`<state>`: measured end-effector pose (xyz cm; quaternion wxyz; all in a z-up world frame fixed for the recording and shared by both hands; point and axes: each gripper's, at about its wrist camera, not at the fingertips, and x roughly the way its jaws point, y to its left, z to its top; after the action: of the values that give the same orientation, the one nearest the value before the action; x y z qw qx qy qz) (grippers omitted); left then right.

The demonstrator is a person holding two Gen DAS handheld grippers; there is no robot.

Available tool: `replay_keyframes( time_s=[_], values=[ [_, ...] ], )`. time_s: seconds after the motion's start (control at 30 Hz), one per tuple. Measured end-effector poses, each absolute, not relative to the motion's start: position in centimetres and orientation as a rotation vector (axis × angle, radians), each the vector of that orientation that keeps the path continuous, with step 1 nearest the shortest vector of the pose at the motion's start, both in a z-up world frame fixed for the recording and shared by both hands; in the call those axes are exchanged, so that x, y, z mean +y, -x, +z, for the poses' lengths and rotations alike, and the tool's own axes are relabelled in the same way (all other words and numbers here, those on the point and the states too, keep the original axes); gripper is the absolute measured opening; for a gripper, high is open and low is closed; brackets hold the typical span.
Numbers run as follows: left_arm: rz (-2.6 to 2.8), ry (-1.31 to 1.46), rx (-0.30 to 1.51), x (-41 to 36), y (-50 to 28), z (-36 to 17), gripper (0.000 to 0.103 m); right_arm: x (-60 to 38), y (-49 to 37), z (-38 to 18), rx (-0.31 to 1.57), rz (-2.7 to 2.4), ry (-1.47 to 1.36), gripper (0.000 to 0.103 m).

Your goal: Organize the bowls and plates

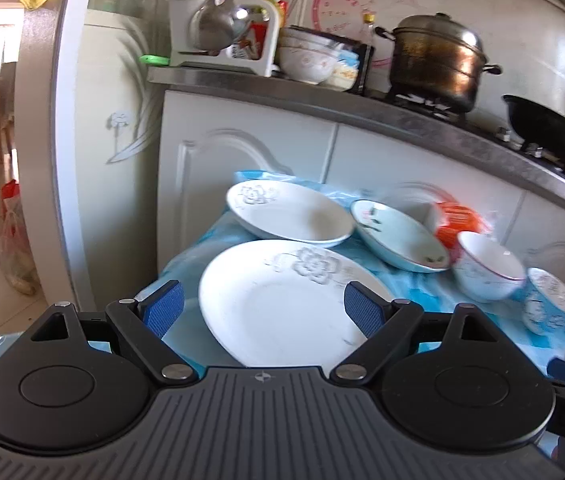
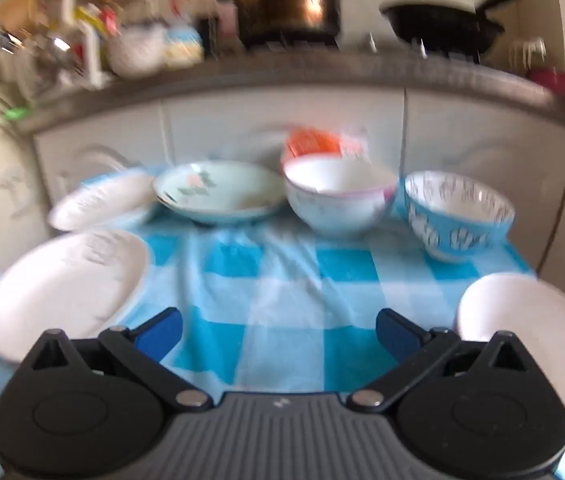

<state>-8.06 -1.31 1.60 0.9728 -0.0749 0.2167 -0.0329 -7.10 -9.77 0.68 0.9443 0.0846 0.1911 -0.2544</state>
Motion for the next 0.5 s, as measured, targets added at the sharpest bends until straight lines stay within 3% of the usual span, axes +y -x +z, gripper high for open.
replay_keyframes(
  time_s=[0.5],
  values=[
    [-0.128,0.038,0.355,-1.5,17.6,6.1,0.103,-5.7,17.9,7.0,0.149,-0.568,-0.084,0.102]
  ],
)
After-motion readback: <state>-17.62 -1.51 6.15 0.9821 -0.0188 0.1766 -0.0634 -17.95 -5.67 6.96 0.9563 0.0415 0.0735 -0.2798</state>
